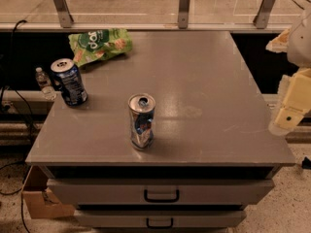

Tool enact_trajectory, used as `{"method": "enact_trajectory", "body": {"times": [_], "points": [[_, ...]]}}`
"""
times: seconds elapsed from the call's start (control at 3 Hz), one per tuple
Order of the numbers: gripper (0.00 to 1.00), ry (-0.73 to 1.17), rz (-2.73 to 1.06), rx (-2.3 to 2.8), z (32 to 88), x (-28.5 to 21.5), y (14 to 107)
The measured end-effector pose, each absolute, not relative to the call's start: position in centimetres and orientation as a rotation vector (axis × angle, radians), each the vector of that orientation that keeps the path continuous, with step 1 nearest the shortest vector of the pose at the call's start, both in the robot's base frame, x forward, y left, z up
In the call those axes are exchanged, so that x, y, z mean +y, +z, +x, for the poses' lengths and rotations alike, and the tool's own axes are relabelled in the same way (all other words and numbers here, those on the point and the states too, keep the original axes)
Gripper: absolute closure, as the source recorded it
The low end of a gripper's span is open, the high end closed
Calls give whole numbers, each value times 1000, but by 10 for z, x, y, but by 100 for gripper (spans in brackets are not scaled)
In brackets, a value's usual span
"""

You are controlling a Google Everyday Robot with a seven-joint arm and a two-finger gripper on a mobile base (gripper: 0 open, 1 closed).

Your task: Knock redbull can over

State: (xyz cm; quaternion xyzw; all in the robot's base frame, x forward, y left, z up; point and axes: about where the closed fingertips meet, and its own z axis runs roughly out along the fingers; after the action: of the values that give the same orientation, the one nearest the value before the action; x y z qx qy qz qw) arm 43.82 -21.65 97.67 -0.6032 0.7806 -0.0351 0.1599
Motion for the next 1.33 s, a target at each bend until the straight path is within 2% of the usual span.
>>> {"method": "enact_trajectory", "body": {"times": [0.67,1.33], "points": [[0,-46,-1716,2186,438,-208,971],[0,343,-1672,1945,444,-165,906]]}}
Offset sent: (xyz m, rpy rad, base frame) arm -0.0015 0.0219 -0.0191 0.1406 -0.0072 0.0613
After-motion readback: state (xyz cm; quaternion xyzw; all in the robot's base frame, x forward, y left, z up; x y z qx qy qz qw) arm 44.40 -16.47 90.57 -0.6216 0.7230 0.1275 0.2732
